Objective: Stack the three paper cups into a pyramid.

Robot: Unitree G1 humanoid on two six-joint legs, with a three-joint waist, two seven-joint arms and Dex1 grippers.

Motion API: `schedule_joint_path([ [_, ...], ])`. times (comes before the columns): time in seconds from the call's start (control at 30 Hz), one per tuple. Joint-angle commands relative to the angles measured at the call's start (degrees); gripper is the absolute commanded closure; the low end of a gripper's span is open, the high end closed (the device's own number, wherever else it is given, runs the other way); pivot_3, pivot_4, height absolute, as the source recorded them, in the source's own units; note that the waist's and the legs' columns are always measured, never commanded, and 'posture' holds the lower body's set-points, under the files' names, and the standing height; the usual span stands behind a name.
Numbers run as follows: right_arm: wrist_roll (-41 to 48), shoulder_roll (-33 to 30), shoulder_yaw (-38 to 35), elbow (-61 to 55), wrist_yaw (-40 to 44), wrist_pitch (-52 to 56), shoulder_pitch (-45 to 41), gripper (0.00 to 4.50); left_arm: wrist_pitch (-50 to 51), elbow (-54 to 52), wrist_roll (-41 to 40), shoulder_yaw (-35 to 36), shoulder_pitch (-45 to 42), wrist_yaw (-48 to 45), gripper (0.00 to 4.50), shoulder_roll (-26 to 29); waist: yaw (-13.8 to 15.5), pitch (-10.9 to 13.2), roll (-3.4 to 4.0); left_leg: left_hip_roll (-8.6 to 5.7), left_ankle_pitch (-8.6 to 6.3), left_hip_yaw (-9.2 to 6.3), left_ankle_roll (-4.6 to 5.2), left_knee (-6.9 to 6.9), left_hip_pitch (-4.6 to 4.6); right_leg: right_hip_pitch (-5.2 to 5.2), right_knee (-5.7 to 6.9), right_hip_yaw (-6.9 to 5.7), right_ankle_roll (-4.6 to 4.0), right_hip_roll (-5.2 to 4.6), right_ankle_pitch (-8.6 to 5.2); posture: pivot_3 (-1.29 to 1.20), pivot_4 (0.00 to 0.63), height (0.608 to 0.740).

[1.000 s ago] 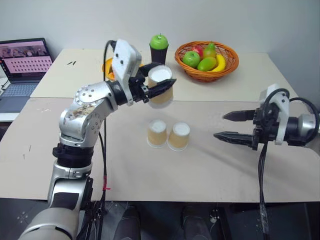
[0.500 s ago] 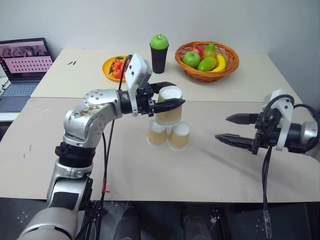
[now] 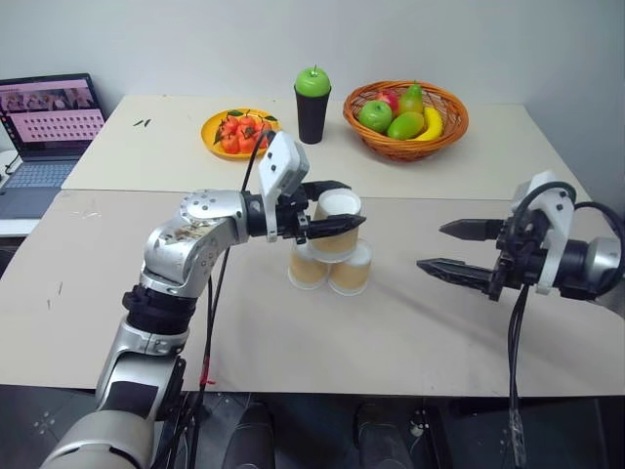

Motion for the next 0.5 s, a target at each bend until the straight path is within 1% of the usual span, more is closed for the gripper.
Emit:
schedule_joint_path([
  [0.03, 1.0, -1.3, -2.9, -1.3, -0.6, 0.3, -0.1, 0.0, -2.6, -0.3, 1.0, 0.2, 0.0, -0.4, 1.6, -0.5, 0.0, 0.0, 0.0, 0.0, 0.0, 0.0, 0.0, 0.0, 0.0, 0.0, 0.0, 0.0, 0.0, 0.0, 0.0, 0.0, 0.15, 0.737],
  [0.17, 1.1, -1.8, -2.7, -0.9, -0.8, 0.0, -0.4, 0.0, -3.6, -0.4, 1.6, -0.3, 0.6, -0.5, 1.6, -0.8, 0.0, 0.0, 0.0, 0.0, 0.0, 0.0, 0.0, 0.01, 0.0, 0.0, 0.01, 0.0, 0.0, 0.0, 0.0, 0.0, 0.15, 0.737],
  [0.23, 1.0, -2.0, -2.4, -0.5, -0.7, -0.4, -0.9, 0.0, -3.6, -0.6, 1.6, -0.4, 1.0, -0.1, 0.85, -1.4, 0.0, 0.0, 0.0, 0.0, 0.0, 0.0, 0.0, 0.0, 0.0, 0.0, 0.01, 0.0, 0.0, 0.0, 0.0, 0.0, 0.15, 0.737],
  [0.3, 0.8, -2.1, -2.1, -0.1, -0.6, -0.6, -1.1, 0.0, -3.6, -0.7, 1.7, -0.3, 1.2, 0.3, 0.25, -1.9, 0.0, 0.0, 0.0, 0.0, 0.0, 0.0, 0.0, 0.01, 0.0, 0.01, 0.0, -0.01, 0.0, 0.0, 0.0, 0.0, 0.15, 0.737],
  [0.33, 0.7, -2.1, -1.9, 0.1, -0.5, -0.8, -1.2, 0.0, -3.5, -0.7, 1.7, -0.1, 1.3, 0.5, 0.04, -2.1, 0.0, 0.0, 0.0, 0.0, 0.0, 0.0, 0.0, 0.01, 0.0, 0.0, 0.0, 0.0, 0.0, 0.0, 0.0, 0.0, 0.15, 0.737],
  [0.5, 0.1, -2.2, -1.2, 1.0, 0.1, -1.4, -1.6, 0.0, -2.8, -1.0, 1.4, 0.7, 1.3, 1.1, 0.04, -2.3, 0.0, 0.0, 0.0, 0.0, 0.0, 0.0, 0.0, 0.01, 0.0, 0.0, 0.01, 0.0, 0.0, 0.0, 0.0, 0.0, 0.15, 0.737],
])
